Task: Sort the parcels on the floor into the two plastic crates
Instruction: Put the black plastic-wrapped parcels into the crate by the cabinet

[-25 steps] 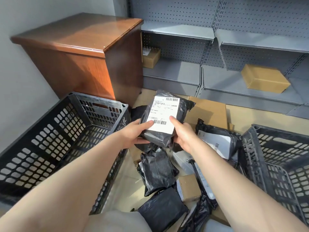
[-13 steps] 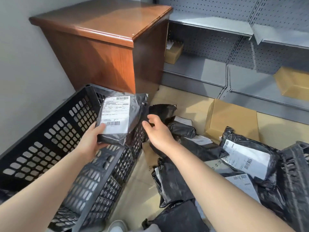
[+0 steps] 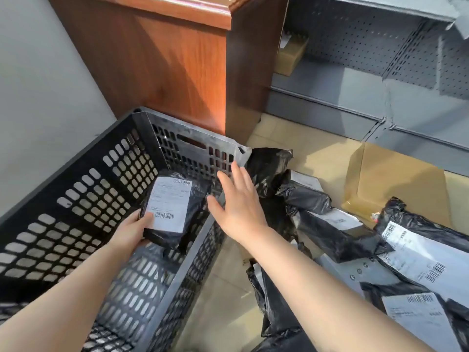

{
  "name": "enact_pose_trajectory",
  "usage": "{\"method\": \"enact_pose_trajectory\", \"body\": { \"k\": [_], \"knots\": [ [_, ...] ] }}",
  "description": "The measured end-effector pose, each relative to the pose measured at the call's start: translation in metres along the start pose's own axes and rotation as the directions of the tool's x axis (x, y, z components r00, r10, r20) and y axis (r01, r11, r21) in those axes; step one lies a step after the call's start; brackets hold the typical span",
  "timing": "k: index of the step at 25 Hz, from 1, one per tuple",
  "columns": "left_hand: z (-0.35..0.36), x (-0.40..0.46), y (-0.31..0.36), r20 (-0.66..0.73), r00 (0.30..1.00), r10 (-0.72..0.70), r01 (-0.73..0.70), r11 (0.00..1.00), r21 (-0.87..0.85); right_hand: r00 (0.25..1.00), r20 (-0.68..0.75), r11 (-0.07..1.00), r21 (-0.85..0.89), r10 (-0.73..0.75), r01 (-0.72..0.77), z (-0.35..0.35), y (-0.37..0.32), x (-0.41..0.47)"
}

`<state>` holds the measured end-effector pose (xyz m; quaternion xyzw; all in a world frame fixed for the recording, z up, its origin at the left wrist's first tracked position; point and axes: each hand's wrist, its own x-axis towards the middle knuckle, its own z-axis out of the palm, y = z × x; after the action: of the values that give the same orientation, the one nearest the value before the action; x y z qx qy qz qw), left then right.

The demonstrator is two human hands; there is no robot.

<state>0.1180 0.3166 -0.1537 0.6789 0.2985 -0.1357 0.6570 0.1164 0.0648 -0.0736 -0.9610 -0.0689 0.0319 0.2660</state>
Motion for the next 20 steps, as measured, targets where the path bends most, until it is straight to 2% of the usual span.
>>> {"method": "enact_pose_trajectory", "body": {
  "k": [6,10,17,20],
  "knots": [
    [0.026,0.041,-0.028,0.085,0.996,-0.038,0.033,0.998,0.060,0.996,-0.069,0.998,-0.037,-0.049,0.046,0.017,0.010,0.000],
    [0.044,0.051,-0.037,0.125,0.992,-0.028,0.018,0.996,0.084,0.982,-0.170,0.996,-0.025,-0.085,0.082,0.025,0.015,-0.001],
    [0.049,0.062,-0.054,0.145,0.989,-0.032,0.006,0.983,0.182,0.967,-0.236,0.994,0.025,-0.094,0.103,0.031,0.018,0.000],
    [0.064,0.058,-0.052,0.098,0.995,-0.014,-0.026,0.918,0.397,0.968,-0.231,0.994,0.040,-0.092,0.104,0.032,0.018,0.000]
  ]
}}
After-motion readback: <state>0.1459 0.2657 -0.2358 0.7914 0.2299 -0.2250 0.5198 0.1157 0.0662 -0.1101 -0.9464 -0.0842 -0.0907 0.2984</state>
